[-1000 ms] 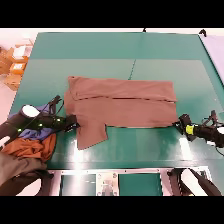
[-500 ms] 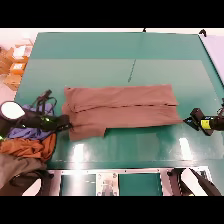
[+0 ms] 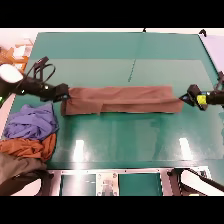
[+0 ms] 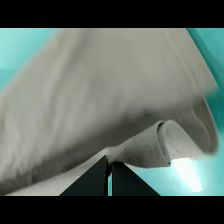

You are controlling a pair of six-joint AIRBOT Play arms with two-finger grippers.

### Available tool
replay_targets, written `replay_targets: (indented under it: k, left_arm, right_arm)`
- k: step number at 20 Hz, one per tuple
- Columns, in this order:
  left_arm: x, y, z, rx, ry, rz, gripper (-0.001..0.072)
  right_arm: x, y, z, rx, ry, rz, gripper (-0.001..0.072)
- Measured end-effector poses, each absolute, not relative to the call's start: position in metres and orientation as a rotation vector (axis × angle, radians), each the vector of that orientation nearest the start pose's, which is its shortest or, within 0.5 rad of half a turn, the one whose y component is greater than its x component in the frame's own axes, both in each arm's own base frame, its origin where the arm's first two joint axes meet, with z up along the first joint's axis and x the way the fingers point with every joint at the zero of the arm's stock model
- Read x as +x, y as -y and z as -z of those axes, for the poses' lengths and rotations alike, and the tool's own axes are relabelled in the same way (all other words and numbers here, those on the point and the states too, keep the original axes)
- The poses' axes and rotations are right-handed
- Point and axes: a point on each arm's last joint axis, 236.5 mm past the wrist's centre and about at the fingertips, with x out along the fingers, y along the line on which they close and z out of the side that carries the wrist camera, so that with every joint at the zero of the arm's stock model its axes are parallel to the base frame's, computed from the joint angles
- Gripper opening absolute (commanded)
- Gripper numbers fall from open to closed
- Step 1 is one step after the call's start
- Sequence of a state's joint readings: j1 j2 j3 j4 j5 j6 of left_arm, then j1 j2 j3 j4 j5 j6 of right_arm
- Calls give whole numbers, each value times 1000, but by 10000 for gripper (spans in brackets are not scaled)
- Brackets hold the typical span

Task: Fold the shirts.

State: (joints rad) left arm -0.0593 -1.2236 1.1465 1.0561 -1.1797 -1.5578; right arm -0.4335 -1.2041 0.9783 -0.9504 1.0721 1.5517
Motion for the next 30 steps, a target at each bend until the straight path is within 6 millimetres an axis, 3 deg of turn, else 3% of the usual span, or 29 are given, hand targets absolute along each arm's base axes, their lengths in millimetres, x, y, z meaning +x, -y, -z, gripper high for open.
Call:
replay_targets:
  k: [4,5,6,7,9,11,13,14,16,18,21,25,26,27,28,30]
  left_arm:
    - [429,131,-20,-408,-1256,340,47]
    - [443,131,-12,-405,-1252,340,391]
    - [455,133,-3,-410,-1249,341,635]
    - [467,133,5,-416,-1239,338,664]
    - [490,134,5,-433,-1194,338,664]
    - [509,123,-7,-439,-1146,329,663]
    - [524,108,-29,-453,-1099,320,662]
    - [528,100,-39,-464,-1090,313,622]
    - [531,88,-55,-478,-1082,307,393]
    - [527,83,-61,-483,-1101,309,31]
    - [521,86,-65,-487,-1126,330,22]
    - [516,106,-67,-475,-1144,369,22]
    - [515,114,-68,-468,-1147,383,22]
    - [514,123,-67,-458,-1149,397,22]
    - [513,133,-67,-447,-1148,413,22]
    - [512,159,-62,-421,-1150,453,21]
  right_arm:
    - [434,39,13,868,-1124,53,39]
    - [447,38,23,883,-1138,47,225]
    - [458,37,33,898,-1146,43,419]
    - [467,37,41,909,-1154,40,468]
    - [485,44,44,928,-1149,29,487]
    - [498,63,34,900,-1119,5,523]
    - [498,84,25,855,-1112,-24,523]
    - [493,95,26,828,-1127,-32,523]
    - [480,110,35,796,-1172,-64,522]
    - [466,111,54,783,-1248,-115,514]
    - [450,103,84,781,-1346,-192,491]
    - [444,68,102,772,-1427,-316,481]
    - [443,61,106,754,-1443,-333,323]
    - [443,53,109,738,-1458,-354,91]
    - [441,47,111,728,-1472,-375,14]
    - [443,41,108,682,-1484,-403,12]
